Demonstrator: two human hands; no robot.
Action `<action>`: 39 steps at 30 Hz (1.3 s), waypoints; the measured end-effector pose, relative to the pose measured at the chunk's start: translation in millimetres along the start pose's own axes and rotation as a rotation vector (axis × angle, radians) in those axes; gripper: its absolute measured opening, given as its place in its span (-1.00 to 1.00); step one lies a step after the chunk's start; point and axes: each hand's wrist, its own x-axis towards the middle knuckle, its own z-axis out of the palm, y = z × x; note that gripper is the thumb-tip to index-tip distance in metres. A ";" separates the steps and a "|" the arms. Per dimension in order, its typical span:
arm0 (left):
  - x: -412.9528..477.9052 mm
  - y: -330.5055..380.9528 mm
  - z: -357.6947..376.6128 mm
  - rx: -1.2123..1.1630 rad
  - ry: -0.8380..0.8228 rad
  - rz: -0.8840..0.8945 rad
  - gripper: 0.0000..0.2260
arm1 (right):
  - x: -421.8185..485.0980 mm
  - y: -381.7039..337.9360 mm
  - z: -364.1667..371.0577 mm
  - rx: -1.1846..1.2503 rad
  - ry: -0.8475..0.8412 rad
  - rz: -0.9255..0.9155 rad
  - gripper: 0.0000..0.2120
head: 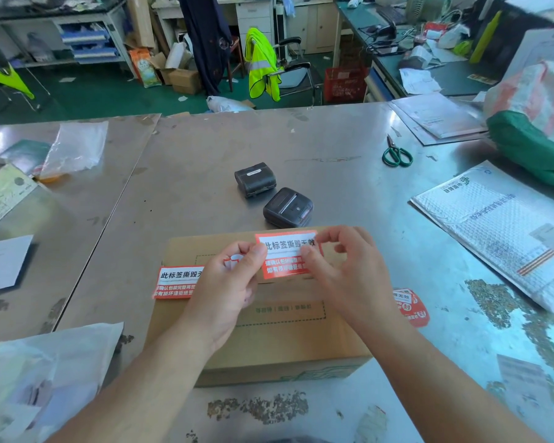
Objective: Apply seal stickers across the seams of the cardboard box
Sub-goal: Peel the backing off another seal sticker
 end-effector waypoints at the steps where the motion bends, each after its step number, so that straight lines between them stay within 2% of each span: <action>1: -0.2 -0.7 -0.5 0.000 0.011 -0.005 -0.72 | -1.4 -1.2 0.3 -0.011 -0.003 -0.056 -0.93; 4: -0.2 -3.0 -2.1 -0.014 0.024 -0.014 -0.76 | -4.1 -0.4 0.6 -0.027 -0.069 -0.189 -0.75; 6: -1.3 -3.6 -1.7 -0.020 0.011 -0.014 -0.81 | -5.0 0.1 0.3 0.060 -0.170 -0.218 -0.64; 9: -2.2 -3.7 -1.5 -0.033 -0.020 -0.030 -0.84 | -6.5 1.5 2.2 0.257 -0.298 -0.154 -0.57; 13: -0.9 -5.2 -6.3 -0.049 -0.041 -0.036 -0.85 | -9.5 1.6 4.0 0.379 -0.369 -0.102 -0.54; 18: -3.0 -6.2 -10.4 -0.081 -0.093 -0.040 -0.78 | -15.9 0.8 6.1 0.458 -0.396 -0.129 -0.56; 23: -4.1 -5.9 -12.5 -0.144 -0.149 -0.041 -0.37 | -15.6 0.8 6.0 0.471 -0.395 -0.169 -0.52; 25: -3.9 -6.0 -13.1 -0.140 -0.165 -0.032 -0.36 | -15.6 0.0 5.4 0.463 -0.394 -0.195 -0.52; 29: -1.7 -7.9 -14.9 -0.163 -0.186 -0.035 -0.51 | -14.7 -0.6 6.7 0.441 -0.378 -0.260 -0.52; 35: -0.9 -10.1 -14.9 -0.199 -0.196 -0.050 -0.57 | -14.1 3.2 7.7 0.449 -0.374 -0.303 -0.50; 39: -1.9 -8.2 -11.5 -0.200 -0.184 -0.077 -0.37 | -12.8 2.5 7.1 0.435 -0.343 -0.340 -0.52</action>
